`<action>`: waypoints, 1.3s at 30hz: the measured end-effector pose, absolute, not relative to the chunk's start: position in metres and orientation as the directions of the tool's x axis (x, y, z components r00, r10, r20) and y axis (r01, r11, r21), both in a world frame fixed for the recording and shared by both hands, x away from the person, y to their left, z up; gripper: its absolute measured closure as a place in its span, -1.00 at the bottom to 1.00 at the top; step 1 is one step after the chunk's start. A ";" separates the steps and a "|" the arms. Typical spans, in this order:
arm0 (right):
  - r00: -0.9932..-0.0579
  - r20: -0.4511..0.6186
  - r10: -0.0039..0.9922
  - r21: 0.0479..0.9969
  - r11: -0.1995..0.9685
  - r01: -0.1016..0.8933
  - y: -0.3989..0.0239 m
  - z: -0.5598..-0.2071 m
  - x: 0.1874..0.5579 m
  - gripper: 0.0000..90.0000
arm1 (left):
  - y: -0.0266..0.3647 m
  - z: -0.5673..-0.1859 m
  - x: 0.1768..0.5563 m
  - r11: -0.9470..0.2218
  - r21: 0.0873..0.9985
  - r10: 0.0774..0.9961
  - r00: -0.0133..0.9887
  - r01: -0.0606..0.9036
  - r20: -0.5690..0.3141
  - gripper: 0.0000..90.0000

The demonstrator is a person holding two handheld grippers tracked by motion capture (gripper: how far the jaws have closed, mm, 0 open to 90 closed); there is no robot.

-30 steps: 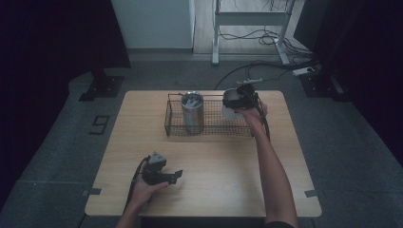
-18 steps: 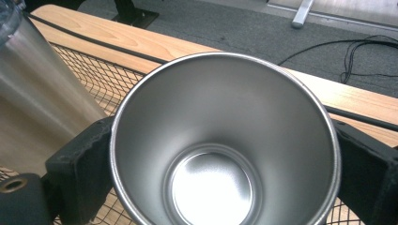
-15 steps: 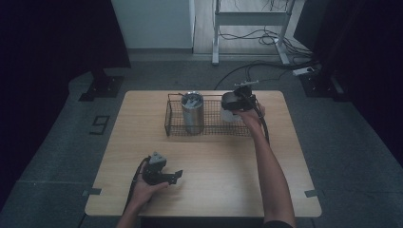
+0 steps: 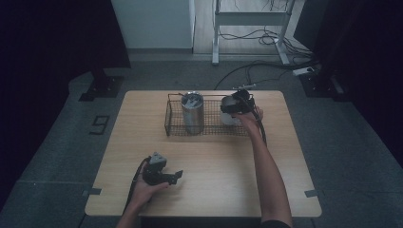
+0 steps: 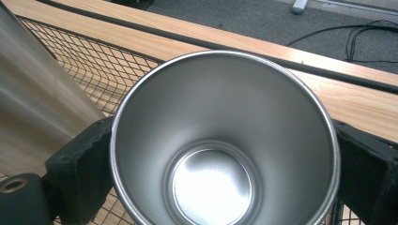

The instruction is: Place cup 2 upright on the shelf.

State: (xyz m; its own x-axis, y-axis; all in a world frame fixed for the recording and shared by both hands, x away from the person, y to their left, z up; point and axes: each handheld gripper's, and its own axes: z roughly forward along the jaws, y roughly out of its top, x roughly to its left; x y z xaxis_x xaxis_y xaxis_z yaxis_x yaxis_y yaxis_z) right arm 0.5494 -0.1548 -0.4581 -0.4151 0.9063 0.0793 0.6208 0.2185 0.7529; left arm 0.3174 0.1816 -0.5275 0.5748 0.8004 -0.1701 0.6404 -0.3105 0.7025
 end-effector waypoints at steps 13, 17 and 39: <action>-0.405 0.072 0.912 0.719 0.234 0.654 -0.158 -0.471 0.552 -0.87 | 0.180 -0.528 0.317 -0.318 0.697 0.799 0.578 0.642 -0.168 -0.67; -0.403 0.068 0.913 0.716 0.237 0.656 -0.157 -0.473 0.553 -0.87 | 0.180 -0.529 0.317 -0.319 0.697 0.799 0.578 0.643 -0.168 -0.67; -0.406 0.071 0.911 0.727 0.231 0.646 -0.155 -0.466 0.544 -1.00 | 0.180 -0.528 0.315 -0.321 0.701 0.796 0.582 0.637 -0.165 -0.67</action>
